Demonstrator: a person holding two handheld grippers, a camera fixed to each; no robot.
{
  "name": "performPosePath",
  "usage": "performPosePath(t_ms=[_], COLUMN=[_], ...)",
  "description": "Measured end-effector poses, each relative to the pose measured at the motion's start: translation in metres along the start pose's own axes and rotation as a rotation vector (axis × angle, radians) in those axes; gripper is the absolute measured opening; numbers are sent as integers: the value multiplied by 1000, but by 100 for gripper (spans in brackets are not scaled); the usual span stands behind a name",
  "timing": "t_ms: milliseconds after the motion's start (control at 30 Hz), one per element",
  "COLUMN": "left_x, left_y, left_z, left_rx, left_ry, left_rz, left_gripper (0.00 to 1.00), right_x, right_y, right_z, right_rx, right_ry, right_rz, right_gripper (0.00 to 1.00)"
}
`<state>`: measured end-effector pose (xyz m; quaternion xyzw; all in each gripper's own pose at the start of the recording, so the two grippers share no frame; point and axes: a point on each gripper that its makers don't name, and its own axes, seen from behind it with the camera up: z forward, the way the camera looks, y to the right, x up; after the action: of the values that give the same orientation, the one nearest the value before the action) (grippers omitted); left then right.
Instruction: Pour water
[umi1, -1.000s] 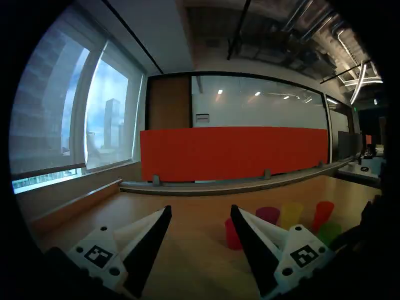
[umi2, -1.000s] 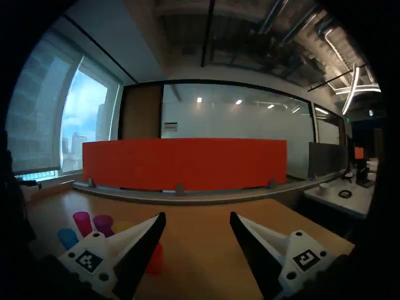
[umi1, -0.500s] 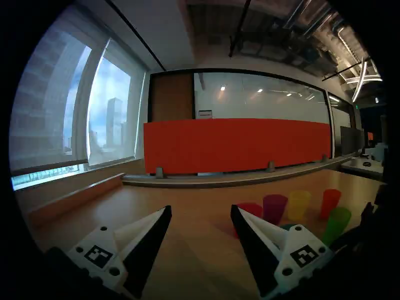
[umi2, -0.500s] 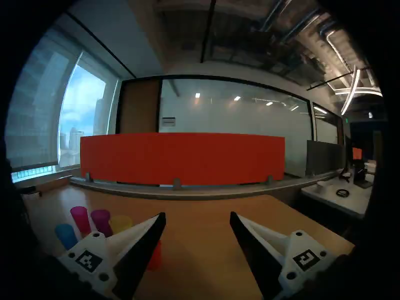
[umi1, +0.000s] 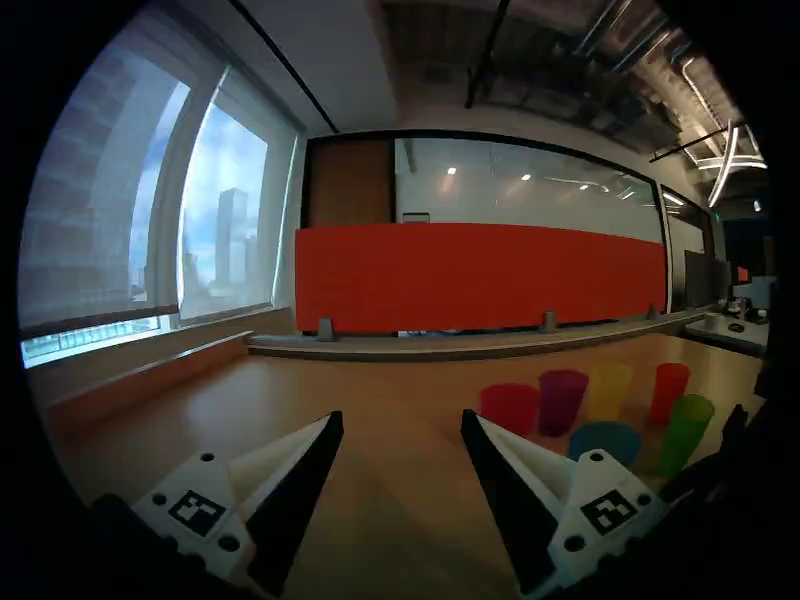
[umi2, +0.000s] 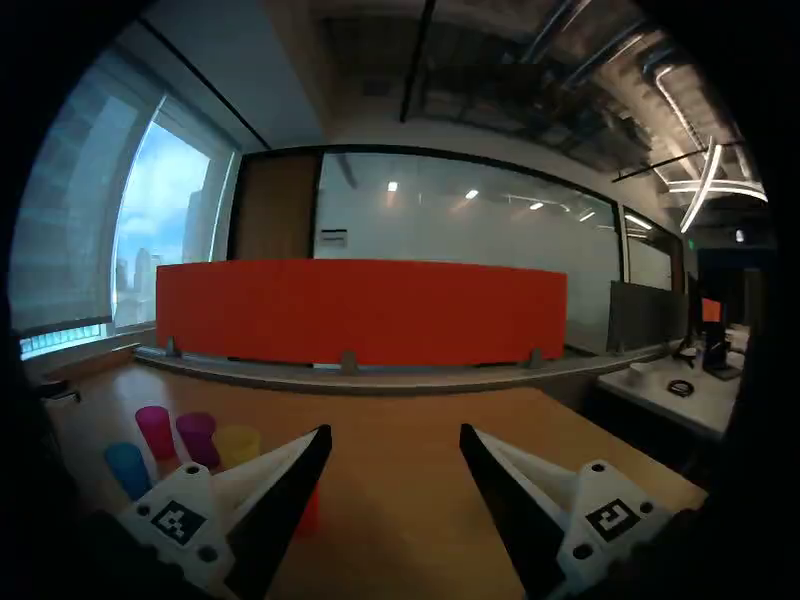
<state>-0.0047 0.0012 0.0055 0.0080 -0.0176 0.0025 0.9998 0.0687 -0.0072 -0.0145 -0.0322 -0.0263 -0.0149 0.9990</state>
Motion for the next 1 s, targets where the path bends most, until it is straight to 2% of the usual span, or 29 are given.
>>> performPosePath(t_ms=[300,1000], left_x=[2,4], left_y=[-4,-3], left_z=[-1,-5], left_rx=[0,-9], left_ry=[15,35], left_rz=[-9,-6], left_gripper=[87,89], right_x=[3,9], right_y=[-2,-5], right_z=[0,-2], right_rx=[0,15], right_ry=[2,17], right_rz=[3,6], right_gripper=[99,99])
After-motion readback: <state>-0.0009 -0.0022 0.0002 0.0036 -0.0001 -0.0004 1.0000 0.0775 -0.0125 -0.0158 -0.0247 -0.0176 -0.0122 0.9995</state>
